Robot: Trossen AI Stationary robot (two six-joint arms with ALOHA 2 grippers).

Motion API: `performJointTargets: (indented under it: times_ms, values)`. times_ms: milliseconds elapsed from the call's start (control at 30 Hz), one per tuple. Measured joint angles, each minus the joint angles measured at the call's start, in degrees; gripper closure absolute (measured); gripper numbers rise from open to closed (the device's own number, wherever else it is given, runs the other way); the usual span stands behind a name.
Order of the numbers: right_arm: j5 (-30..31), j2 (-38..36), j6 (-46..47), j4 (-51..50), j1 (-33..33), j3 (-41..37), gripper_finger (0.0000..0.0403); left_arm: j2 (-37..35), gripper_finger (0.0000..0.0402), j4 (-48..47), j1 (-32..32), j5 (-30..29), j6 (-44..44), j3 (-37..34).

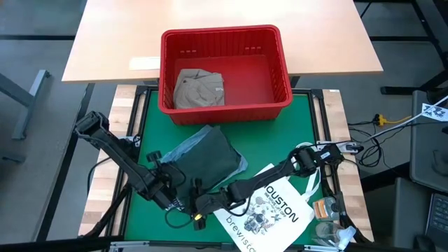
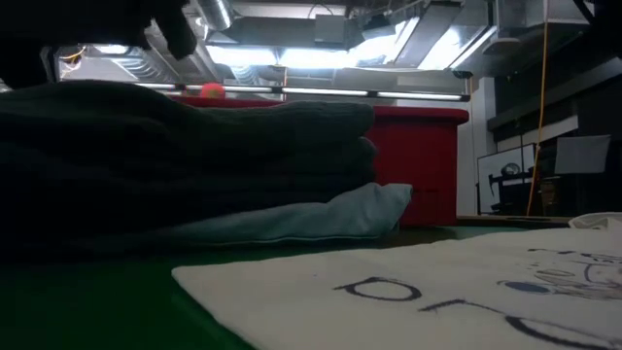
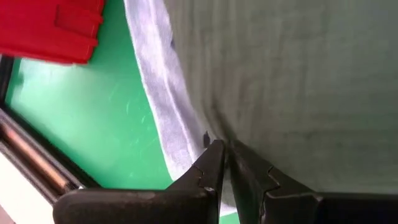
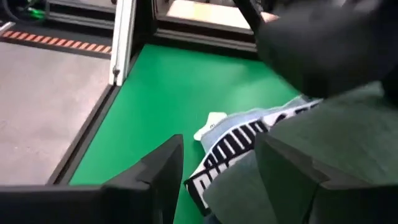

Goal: Fold Laundry from Bin
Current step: Stack the dark green shirt on top of the gray shorts

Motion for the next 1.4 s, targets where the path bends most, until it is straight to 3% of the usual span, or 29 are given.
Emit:
performJointTargets:
  times_ms: [533, 833, 967, 1133, 1400]
  values:
    - [-1.9, 3.9, 0.9, -4.0, -0.7, -0.1, 0.0203, 0.0, 0.0379, -8.3, 0.0, -0.8, 2.3, 7.4]
    - [-2.2, -5.0, 0.3, -6.8, -0.7, -0.1, 0.0203, 0.0, 0.0379, -8.2, 0.0, -0.7, 1.0, 7.4]
    - [-0.8, -9.6, -1.4, -13.6, -0.7, -0.1, 0.0203, 0.0, 0.0379, -6.3, -0.1, -0.6, -0.8, 7.4]
    - [6.0, -14.6, -3.9, -25.8, -0.8, 0.0, 0.0203, 0.0, 0.0379, -0.1, -0.6, -0.6, -0.8, 7.4]
    - [15.5, -16.4, -3.8, -46.9, -1.9, -0.1, 0.0203, 0.0, 0.0379, 12.8, -0.7, -2.1, 0.0, 7.4]
